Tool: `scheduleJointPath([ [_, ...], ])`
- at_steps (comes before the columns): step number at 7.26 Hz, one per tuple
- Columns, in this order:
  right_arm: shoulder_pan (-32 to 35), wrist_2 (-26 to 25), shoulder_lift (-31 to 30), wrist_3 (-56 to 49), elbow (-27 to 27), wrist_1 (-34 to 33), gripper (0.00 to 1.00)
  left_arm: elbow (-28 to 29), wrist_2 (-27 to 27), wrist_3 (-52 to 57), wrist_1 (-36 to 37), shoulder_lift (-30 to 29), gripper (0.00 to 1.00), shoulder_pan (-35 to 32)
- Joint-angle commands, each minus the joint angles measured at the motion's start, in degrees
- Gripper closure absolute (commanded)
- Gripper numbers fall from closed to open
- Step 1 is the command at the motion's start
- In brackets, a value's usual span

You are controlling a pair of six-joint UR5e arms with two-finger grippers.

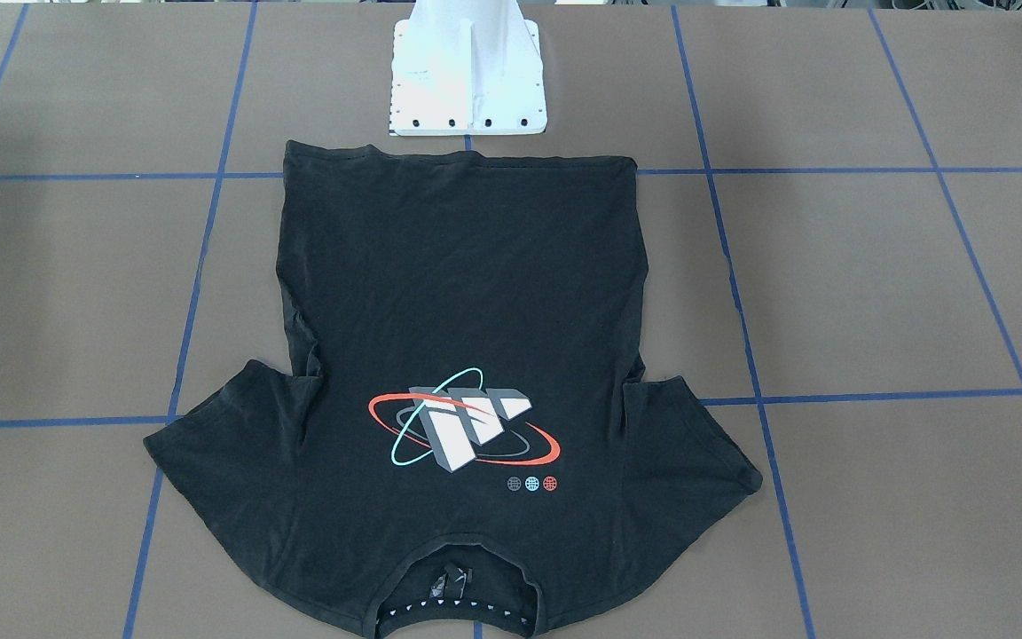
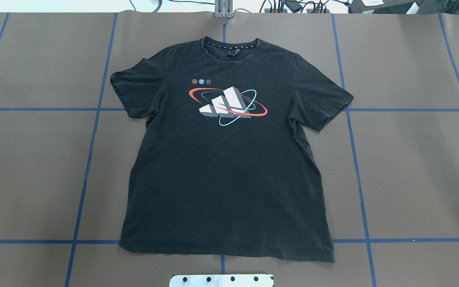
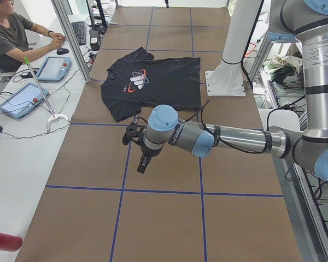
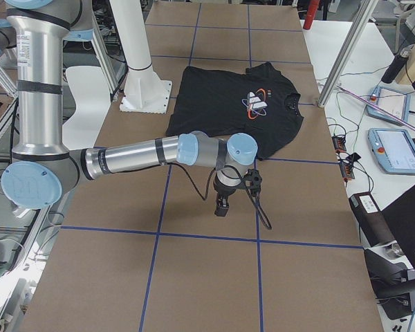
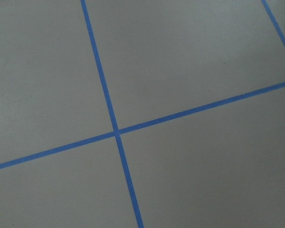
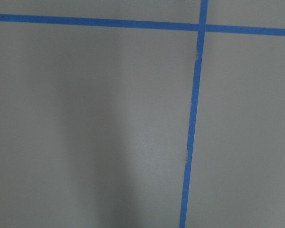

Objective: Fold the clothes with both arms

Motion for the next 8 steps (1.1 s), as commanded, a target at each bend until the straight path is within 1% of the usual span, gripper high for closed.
scheduleJointPath([
  [1, -0.1, 2.0, -0.1, 0.2, 0.5, 0.7, 0.00, -0.1, -0.3, -0.1, 0.0, 0.0, 0.00, 0.0],
  [3, -0.1, 2.5, 3.0, 1.2, 0.1, 0.8, 0.00, -0.2, -0.8, 0.0, -0.2, -0.1, 0.00, 0.0],
  [4, -0.4, 4.2, 5.5, 5.4, -0.3, 0.8, 0.00, -0.2, -0.8, 0.2, -0.3, -0.1, 0.00, 0.0],
  [5, -1.0, 6.2, 10.3, 10.3, -5.6, 3.8, 0.00, -0.3, -0.8, 0.2, -0.8, -0.1, 0.00, 0.0],
  [6, -2.6, 6.2, 12.4, 15.6, -9.3, 12.1, 0.00, -0.1, -0.8, 0.1, -2.0, -0.1, 0.00, 0.1],
  [8, -8.2, 5.8, 16.5, 31.7, -16.6, 28.1, 0.01, -0.9, -1.0, 0.2, -2.1, 0.0, 0.00, 0.1],
])
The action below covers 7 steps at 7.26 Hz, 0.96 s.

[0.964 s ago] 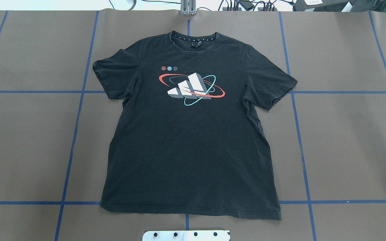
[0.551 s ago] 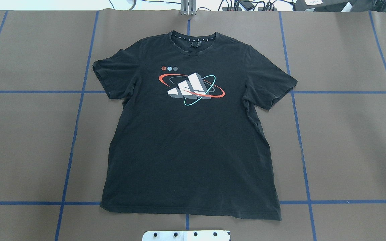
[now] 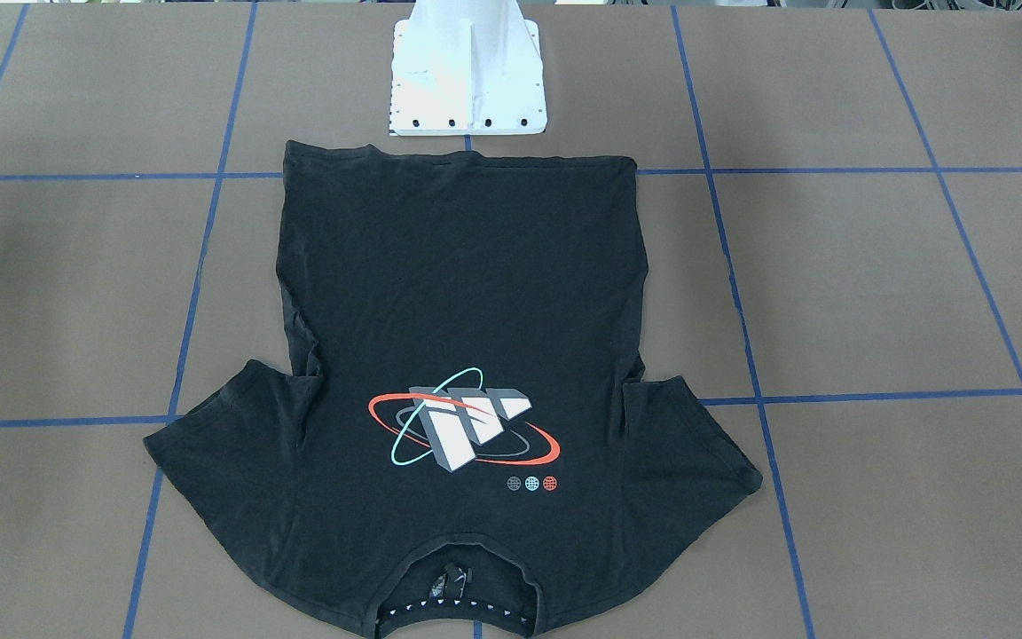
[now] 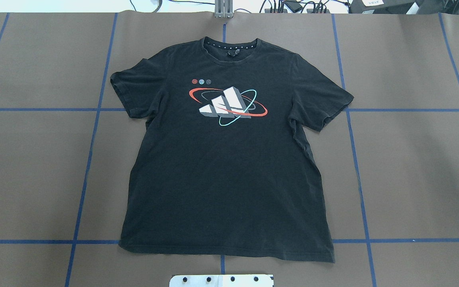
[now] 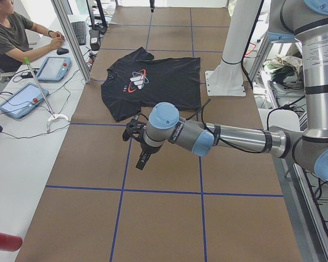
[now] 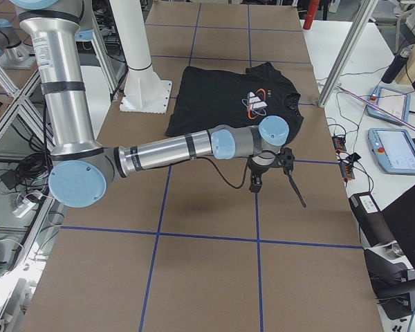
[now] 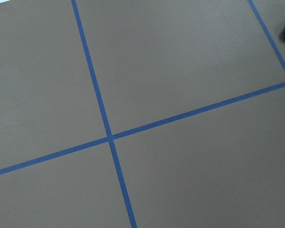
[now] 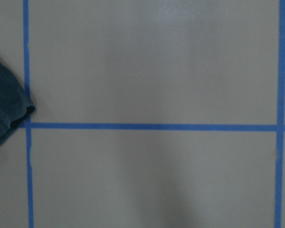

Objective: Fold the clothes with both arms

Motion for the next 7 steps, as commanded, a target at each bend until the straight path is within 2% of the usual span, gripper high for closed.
scheduleJointPath([
  [1, -5.9, -0.7, 5.4, 18.5, -8.9, 18.4, 0.01, -0.3, 0.0, 0.3, -0.6, 0.0, 0.00, 0.1],
  [2, -8.6, -1.7, 7.7, 23.8, -13.2, 26.3, 0.02, -0.3, 0.1, 0.5, -0.7, 0.0, 0.00, 0.1],
  [3, -12.5, -7.3, 8.8, 25.5, -14.6, 30.0, 0.02, -0.3, 0.1, 0.5, -0.7, 0.0, 0.00, 0.1],
  [4, -15.2, -9.3, 9.9, 26.7, -14.8, 30.2, 0.02, -0.3, 0.0, 0.4, -0.7, 0.0, 0.00, 0.1],
  [7, -19.2, -9.8, 12.4, 26.3, -17.3, 30.5, 0.11, -0.4, 0.1, 0.2, -0.9, 0.0, 0.00, 0.1],
])
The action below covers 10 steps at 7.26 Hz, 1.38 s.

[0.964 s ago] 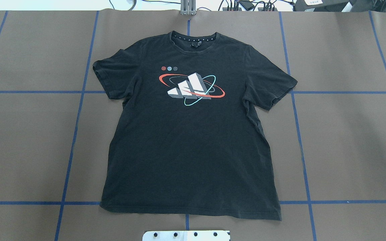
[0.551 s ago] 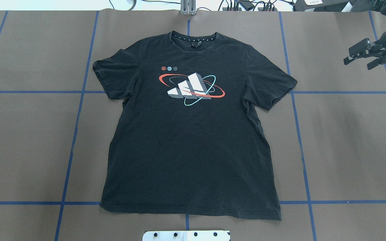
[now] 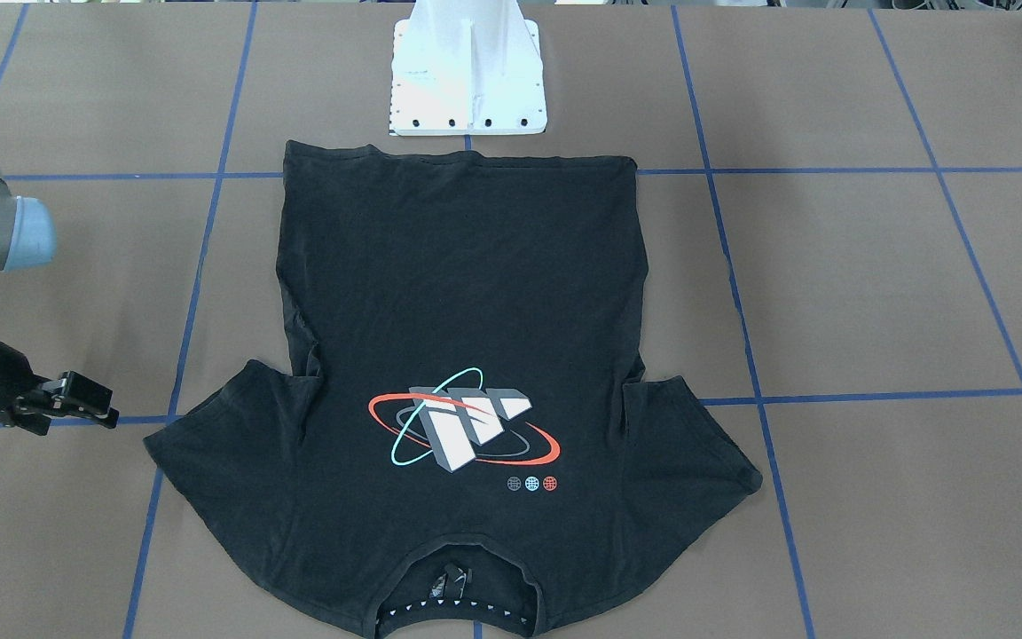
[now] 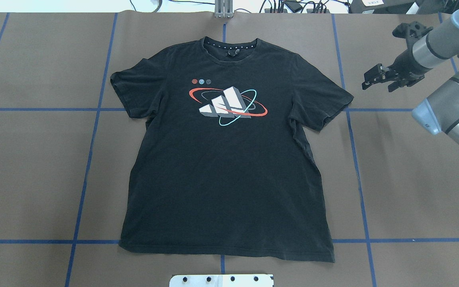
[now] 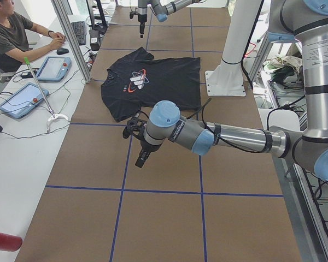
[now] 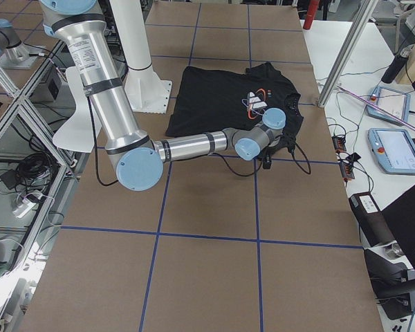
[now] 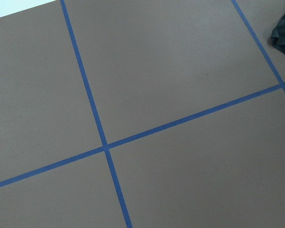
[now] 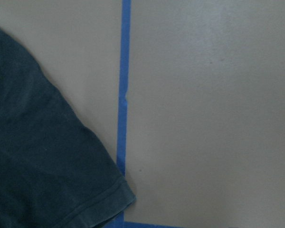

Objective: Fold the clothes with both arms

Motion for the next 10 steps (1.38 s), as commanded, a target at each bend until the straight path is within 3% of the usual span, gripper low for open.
scheduleJointPath([
  [1, -2.7, -2.0, 1.2, -0.3, -2.2, 3.3, 0.11, 0.1, 0.0, -0.3, -1.0, 0.0, 0.00, 0.0],
  [2, -3.5, -2.7, 1.8, -0.3, -4.6, 6.8, 0.14, 0.1, 0.0, -0.3, -1.0, 0.0, 0.00, 0.0],
  [6, -5.0, -4.1, 3.3, -0.5, -6.9, 7.2, 0.22, 0.1, 0.0, -0.4, -1.0, 0.1, 0.00, 0.0],
  [7, -5.0, -4.6, 3.3, -0.5, -6.9, 7.2, 0.45, 0.1, 0.0, -0.4, -1.0, 0.1, 0.00, 0.0],
  [8, -5.0, -4.6, 3.1, -0.5, -6.9, 7.2, 0.88, 0.1, 0.0, -0.4, -1.0, 0.0, 0.00, 0.0],
  [9, -5.0, -4.6, 3.0, -0.5, -6.9, 7.2, 1.00, 0.0, 0.0, -0.4, -1.0, 0.1, 0.00, 0.0],
  [10, -4.8, -4.5, 3.3, 0.2, -6.7, 7.2, 1.00, 0.0, 0.0, -0.4, -1.0, 0.0, 0.00, 0.0],
])
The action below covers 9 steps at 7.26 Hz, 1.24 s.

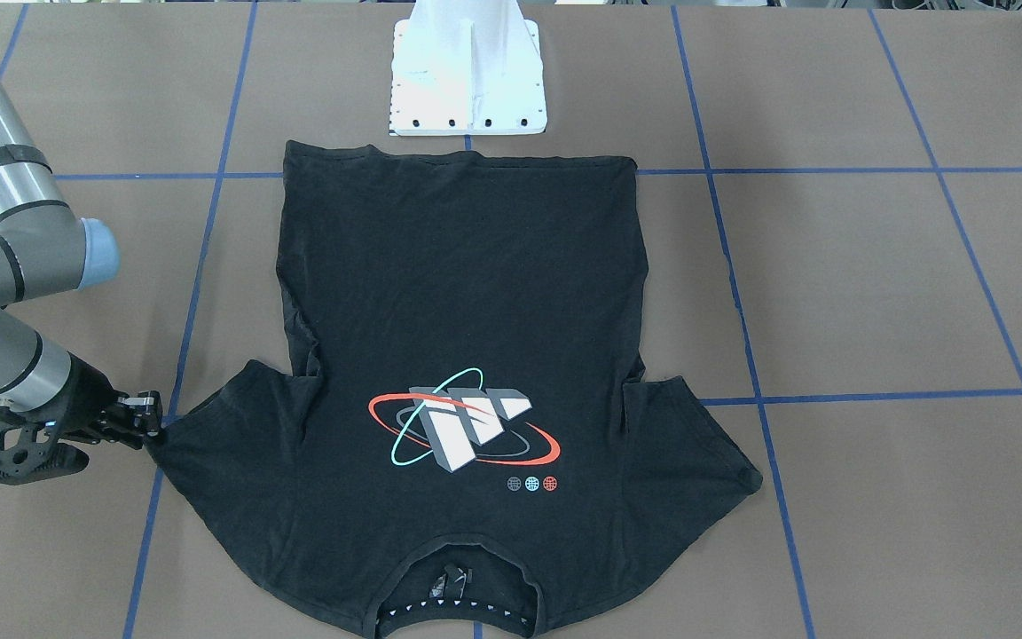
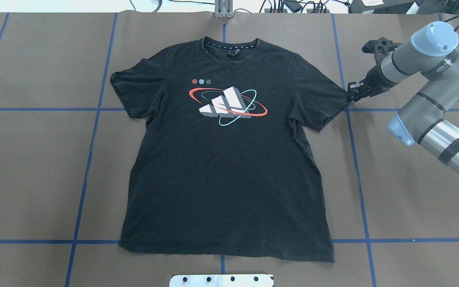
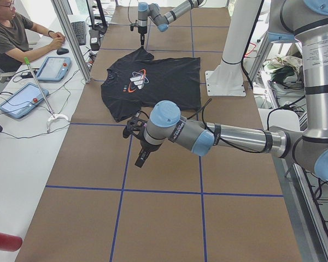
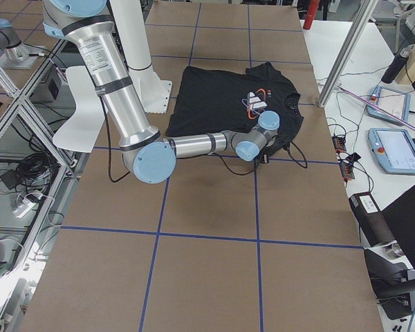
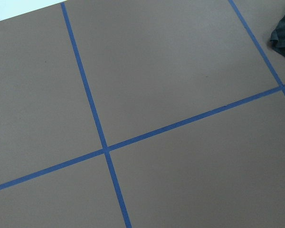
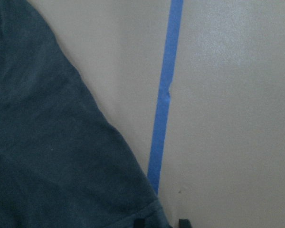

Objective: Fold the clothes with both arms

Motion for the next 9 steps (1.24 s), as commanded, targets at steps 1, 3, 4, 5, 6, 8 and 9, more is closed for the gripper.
scheduleJointPath([
  [1, 1.0, 0.5, 1.4, 0.6, 0.3, -0.1, 1.00, 0.0, 0.0, 0.0, 0.0, 0.0, 0.00, 0.0],
  [3, 1.3, 3.2, 5.3, 4.5, 1.5, -0.5, 1.00, 0.0, 0.0, 0.0, 0.0, 0.0, 0.00, 0.0],
  [4, -1.5, 3.4, 10.0, 12.1, 0.6, -0.7, 1.00, 0.0, 0.0, 0.0, 0.0, -0.1, 0.00, 0.0],
  [5, -3.5, 2.9, 14.0, 16.4, -3.3, -0.6, 1.00, 0.1, 0.0, 0.0, 0.0, -0.1, 0.00, 0.0],
  [6, -4.0, 2.9, 20.3, 18.0, -10.2, -0.5, 1.00, 0.1, 0.0, 0.1, -0.1, -0.1, 0.00, 0.1],
  [8, -6.3, 0.4, 26.5, 18.3, -17.1, -0.4, 1.00, 0.0, 0.0, 0.1, -0.2, -0.1, 0.00, 0.1],
  [9, -6.9, 0.1, 26.7, 18.3, -17.1, -0.4, 1.00, 0.0, 0.0, 0.2, -0.2, -0.1, 0.00, 0.1],
])
